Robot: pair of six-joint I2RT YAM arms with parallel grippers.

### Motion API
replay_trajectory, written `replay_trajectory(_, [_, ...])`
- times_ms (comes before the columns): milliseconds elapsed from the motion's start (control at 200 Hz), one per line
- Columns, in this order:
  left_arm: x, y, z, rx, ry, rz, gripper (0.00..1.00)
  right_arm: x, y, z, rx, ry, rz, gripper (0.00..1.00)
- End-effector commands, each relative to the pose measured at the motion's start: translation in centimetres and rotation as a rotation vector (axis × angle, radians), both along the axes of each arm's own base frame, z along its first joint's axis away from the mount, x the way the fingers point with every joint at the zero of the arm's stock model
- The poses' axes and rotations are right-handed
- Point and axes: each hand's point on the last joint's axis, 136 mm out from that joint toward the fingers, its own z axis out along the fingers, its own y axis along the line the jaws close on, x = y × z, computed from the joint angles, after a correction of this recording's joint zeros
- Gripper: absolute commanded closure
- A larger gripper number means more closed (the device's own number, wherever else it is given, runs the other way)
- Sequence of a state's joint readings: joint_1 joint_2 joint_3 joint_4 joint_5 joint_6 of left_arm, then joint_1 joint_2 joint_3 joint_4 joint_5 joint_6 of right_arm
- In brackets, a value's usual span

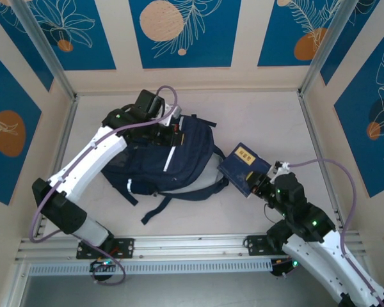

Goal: Pack the student bag
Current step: Move the student bag to the center of the table.

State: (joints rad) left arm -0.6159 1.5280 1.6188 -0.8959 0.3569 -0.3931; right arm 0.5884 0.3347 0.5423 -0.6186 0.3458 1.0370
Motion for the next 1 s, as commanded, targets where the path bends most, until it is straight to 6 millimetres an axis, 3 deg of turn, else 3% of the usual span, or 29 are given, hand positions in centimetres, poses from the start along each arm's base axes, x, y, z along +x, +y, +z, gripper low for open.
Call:
replay_trajectory(0, [-1.5, -2.6, 6.7, -0.227, -0.097, -0.102, 1.0, 0.3, 3.6, 1.2, 0.154, -0.002, 0.126, 1.0])
replay_trajectory(160, [-1.6, -3.1, 6.3, -0.262, -0.059, -0.1, 1.0, 0.4, 6.5, 1.4, 0.292, 0.065, 0.211, 1.0])
replay_trajectory(305, [-1.8, -3.3, 5.6, -0.269, -0.042, -0.105, 1.0, 1.0, 8.0, 2.9, 0.42, -0.003, 0.26, 1.0])
replay_trajectory(660, [-3.0, -3.3, -0.5, -0.072, 0.062, -0.127, 0.98, 0.4, 9.0, 7.2, 0.524, -0.186, 0.366, 1.0])
replay_trajectory(705, [-3.1, -3.3, -0.7, -0.046, 0.054, -0.124, 0.92, 0.2, 8.9, 7.6, 0.53, -0.203, 0.374, 1.0])
replay_trajectory(750, [-3.1, -3.2, -0.3, -0.029, 0.03, -0.117, 0.8, 0.1, 8.8, 8.0, 0.534, -0.215, 0.378, 1.0])
replay_trajectory(925, [-3.7, -2.6, 3.4, 0.023, -0.152, -0.097, 0.45, -0.3, 8.8, 8.1, 0.541, -0.211, 0.385, 1.0])
replay_trajectory(995, [-4.4, -2.9, 4.2, 0.049, -0.195, -0.113, 0.36, -0.3, 8.9, 7.9, 0.543, -0.205, 0.386, 1.0])
